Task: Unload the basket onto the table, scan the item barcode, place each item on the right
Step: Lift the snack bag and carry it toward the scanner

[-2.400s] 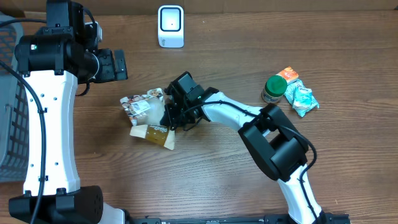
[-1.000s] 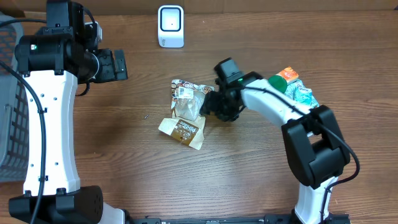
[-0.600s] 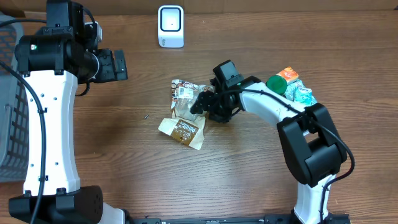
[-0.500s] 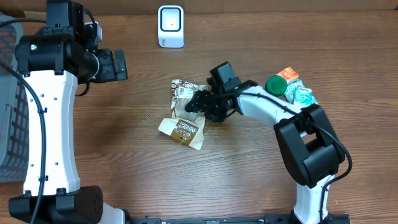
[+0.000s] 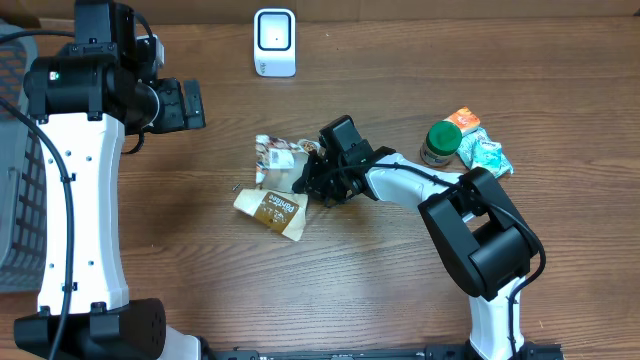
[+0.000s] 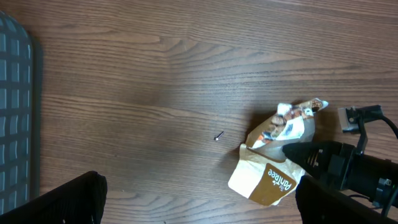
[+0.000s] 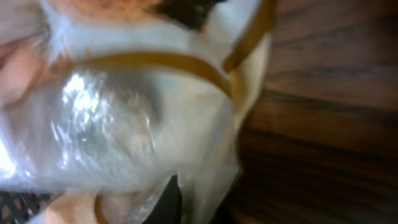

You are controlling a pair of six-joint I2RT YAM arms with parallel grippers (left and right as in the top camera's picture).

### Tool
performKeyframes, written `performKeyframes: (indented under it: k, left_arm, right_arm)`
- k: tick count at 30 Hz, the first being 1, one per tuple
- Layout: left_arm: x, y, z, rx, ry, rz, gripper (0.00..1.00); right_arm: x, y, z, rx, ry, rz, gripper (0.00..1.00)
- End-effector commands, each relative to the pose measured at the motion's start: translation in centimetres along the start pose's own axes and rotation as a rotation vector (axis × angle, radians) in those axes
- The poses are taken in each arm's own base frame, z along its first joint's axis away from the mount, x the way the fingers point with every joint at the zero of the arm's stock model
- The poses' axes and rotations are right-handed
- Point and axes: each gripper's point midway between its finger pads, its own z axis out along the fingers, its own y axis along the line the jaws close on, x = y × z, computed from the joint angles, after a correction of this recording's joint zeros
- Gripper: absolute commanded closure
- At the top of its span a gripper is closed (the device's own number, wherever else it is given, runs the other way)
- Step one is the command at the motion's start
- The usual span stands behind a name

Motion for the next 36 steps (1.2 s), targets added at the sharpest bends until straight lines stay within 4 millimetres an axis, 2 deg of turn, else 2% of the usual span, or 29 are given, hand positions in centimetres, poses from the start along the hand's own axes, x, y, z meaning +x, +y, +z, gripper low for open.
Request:
performKeyframes:
  k: [1, 4, 8, 13, 15, 18, 23, 25, 28, 36]
  left_arm:
    - [-0.3, 0.0, -0.2, -0.002, -0.011, 0.019, 0.01]
    - [-0.3, 0.0, -0.2, -0.002, -0.011, 0.019, 0.00]
    - [-0.3, 0.0, -0.2, -0.002, -0.011, 0.019, 0.00]
    - [-0.3, 0.0, -0.2, -0.002, -0.011, 0.019, 0.00]
    - [-0.3, 0.0, -0.2, -0.001, -0.011, 0.019, 0.00]
    - [-0.3, 0.0, -0.2, -0.002, -0.011, 0.019, 0.00]
    - [-0.3, 0.0, -0.2, -0.002, -0.011, 0.019, 0.01]
    - [-0.3, 0.0, -0.2, -0.002, -0.011, 0.019, 0.01]
    - [-0.3, 0.0, -0.2, -0.001, -0.011, 0.019, 0.00]
    - [-0.3, 0.0, -0.2, -0.001, -0.011, 0.019, 0.00]
  right_arm:
    - [1.2, -3.2, 1.6, 0.049, 0.060, -0.045, 0.96]
    - [0.7, -1.9, 0.7, -0.019, 0.087, -0.125, 0.96]
    - [-0.6, -0.7, -2.2, -0.038, 0.073, -0.201, 0.96]
    - [-2.3, 2.4, -9.0, -0.041, 0.002, -0.304, 0.96]
    - [-3.0, 3.6, -12.7, 0.011, -0.069, -0.358, 0.96]
    - [-3.3, 4.8, -16.4, 0.083, -0.146, -0.433, 0.96]
    - [-2.1, 8.7, -22.1, 0.052, -0.234, -0.551, 0.96]
    - [-1.4, 10.2, -23.7, 0.004, -0.260, -0.580, 0.96]
    - [0.0, 11.9, -25.6, -0.062, -0.280, -0.615, 0.96]
    - [2.3, 14.2, -29.4, -0.155, -0.330, -0.620, 0.96]
